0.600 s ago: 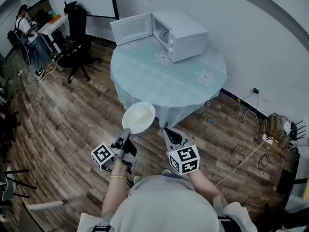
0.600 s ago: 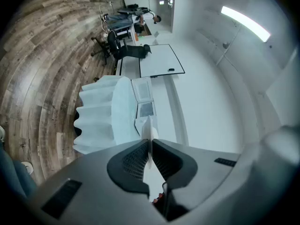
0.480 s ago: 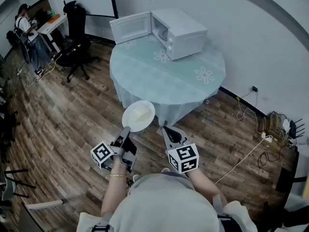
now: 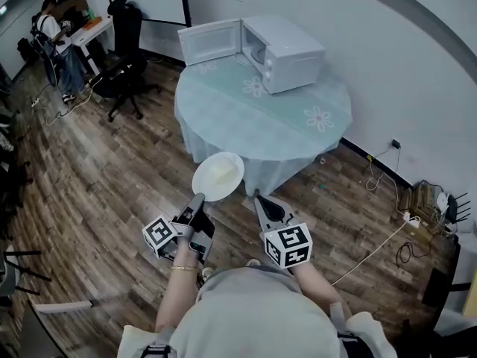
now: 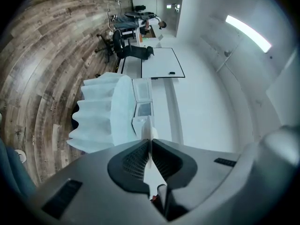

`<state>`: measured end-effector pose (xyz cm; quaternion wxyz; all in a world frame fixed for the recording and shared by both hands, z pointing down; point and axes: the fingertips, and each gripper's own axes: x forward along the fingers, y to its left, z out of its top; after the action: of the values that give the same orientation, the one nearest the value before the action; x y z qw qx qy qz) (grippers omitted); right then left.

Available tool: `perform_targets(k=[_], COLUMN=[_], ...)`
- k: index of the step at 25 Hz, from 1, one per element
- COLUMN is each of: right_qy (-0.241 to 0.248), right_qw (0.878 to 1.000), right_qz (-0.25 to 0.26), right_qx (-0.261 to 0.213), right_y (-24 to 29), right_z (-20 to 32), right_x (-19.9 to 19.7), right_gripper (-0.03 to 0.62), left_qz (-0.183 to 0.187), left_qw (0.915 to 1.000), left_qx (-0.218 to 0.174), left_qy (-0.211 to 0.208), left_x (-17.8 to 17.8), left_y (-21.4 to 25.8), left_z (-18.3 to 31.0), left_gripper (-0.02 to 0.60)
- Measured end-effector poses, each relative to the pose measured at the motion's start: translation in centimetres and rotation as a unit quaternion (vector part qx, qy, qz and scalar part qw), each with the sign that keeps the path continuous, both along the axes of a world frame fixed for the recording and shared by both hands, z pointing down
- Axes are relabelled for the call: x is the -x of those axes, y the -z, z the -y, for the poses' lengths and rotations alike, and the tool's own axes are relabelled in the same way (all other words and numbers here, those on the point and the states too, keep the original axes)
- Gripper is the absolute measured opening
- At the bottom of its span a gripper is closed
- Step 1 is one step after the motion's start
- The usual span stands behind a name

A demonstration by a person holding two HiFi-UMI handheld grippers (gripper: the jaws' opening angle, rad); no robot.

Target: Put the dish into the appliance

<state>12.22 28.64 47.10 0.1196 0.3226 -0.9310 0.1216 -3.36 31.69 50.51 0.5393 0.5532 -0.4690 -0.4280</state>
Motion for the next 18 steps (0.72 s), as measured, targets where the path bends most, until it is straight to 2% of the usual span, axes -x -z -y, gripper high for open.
perform_targets(k=[18], right_qy=[0.012], right_qw=[1.000], right_qz=[0.010], right_qx=[0.010], right_y=[-0.7], right_z=[1.6], right_x=[-1.7], right_gripper=[0.005], left_qz=[-0.015], left_qw=[0.9998], left_qx=[-0.006], left_qy=[0.014], left_x=[-2.2], left_y=[0.0], left_z=[2.0], left_gripper=[0.030])
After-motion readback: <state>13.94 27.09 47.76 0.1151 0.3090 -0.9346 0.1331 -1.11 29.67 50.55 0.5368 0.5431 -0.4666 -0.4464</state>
